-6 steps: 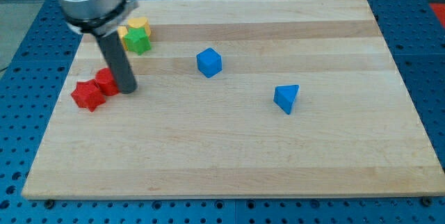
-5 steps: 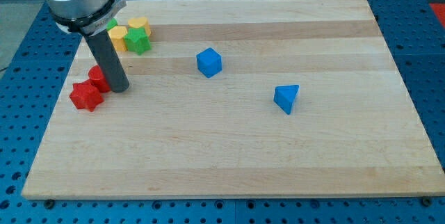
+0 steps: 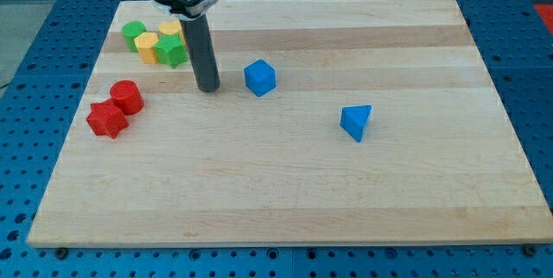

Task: Move the yellow heart to the left of the blue cube

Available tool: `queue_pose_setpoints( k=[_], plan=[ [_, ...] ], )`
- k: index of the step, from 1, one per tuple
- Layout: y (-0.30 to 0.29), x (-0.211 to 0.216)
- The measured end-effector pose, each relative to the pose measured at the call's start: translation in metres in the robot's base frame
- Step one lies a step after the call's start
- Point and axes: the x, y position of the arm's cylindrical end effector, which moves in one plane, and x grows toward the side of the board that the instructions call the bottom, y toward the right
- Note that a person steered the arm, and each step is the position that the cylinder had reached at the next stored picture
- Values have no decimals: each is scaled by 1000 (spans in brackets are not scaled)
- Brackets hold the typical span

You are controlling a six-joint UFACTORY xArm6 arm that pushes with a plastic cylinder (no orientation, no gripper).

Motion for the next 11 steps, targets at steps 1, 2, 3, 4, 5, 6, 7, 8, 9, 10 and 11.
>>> queue_pose_setpoints(
  k=[1,2,3,4,5,6,7,8,9,10,11],
  plan=[
    [-8,-8],
    [-20,-12],
    [-73,-19],
    [-57,-64],
    [-2,-105],
    [31,-140],
    [28,-157],
    [-2,-200],
    [-58,-190],
    [-36,-158],
    [-52,-145]
  ],
)
